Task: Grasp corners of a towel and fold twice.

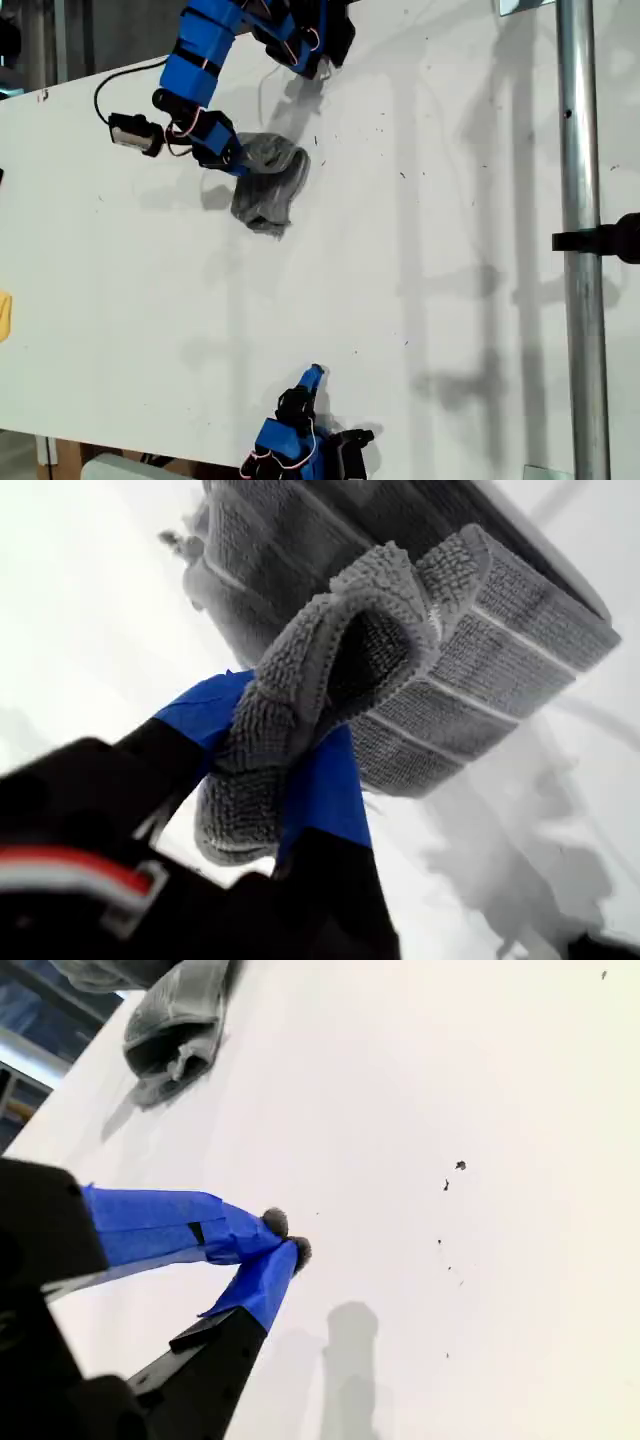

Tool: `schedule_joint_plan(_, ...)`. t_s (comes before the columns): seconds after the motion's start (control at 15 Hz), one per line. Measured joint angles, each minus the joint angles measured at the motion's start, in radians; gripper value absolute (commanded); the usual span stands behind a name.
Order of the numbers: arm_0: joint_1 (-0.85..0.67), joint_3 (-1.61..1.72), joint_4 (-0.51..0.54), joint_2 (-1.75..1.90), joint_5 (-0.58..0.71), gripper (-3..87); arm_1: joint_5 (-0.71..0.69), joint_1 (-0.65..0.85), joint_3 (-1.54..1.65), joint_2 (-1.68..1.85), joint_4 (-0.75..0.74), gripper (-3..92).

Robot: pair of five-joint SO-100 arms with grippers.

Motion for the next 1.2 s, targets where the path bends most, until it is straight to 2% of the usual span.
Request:
schedule_joint_plan(0.07,0.002,0.015,0.000,0.000,-0.017,0.7,-0.003,0.000,-0.074,-0.135,-0.051,37.7)
schedule_joint_plan(0.27,0.003,0.057,0.000,0.000,-0.130,3.7,-0.012,0.012,-0.319,-0.284,-0.057,35.6)
schedule_joint_plan(0.33,0.003,0.061,0.002,0.000,-0.187,3.7,-0.026,0.035,-0.344,-0.250,-0.055,30.0)
schedule_joint_plan(0.4,0.002,0.067,0.011,0.000,-0.218,3.7,-0.051,0.074,-0.345,-0.183,-0.041,19.1)
schedule_joint_plan(0.47,0.003,0.071,0.020,0.000,-0.249,3.7,-0.055,0.123,-0.341,-0.098,-0.020,12.0)
schedule_joint_plan(0.6,0.000,0.071,0.025,0.000,-0.281,3.7,-0.049,0.176,-0.175,0.097,0.026,6.8)
schedule_joint_plan(0.8,-0.002,0.071,0.025,0.000,-0.130,3.7,0.032,0.120,0.318,0.497,0.018,6.4)
schedule_joint_plan(0.87,-0.006,0.071,0.025,0.000,-0.008,3.3,0.081,0.075,0.494,0.666,0.015,6.2)
schedule_joint_plan(1.0,-0.003,0.071,0.025,0.000,0.405,3.3,0.207,-0.003,0.799,0.997,0.029,6.0)
schedule_joint_plan(1.07,0.000,0.071,0.025,0.000,0.520,3.3,0.276,-0.049,0.914,1.144,0.043,6.0)
schedule_joint_plan(1.2,-0.003,0.071,0.025,0.000,0.551,3.3,0.380,-0.114,1.081,1.442,0.087,10.0)
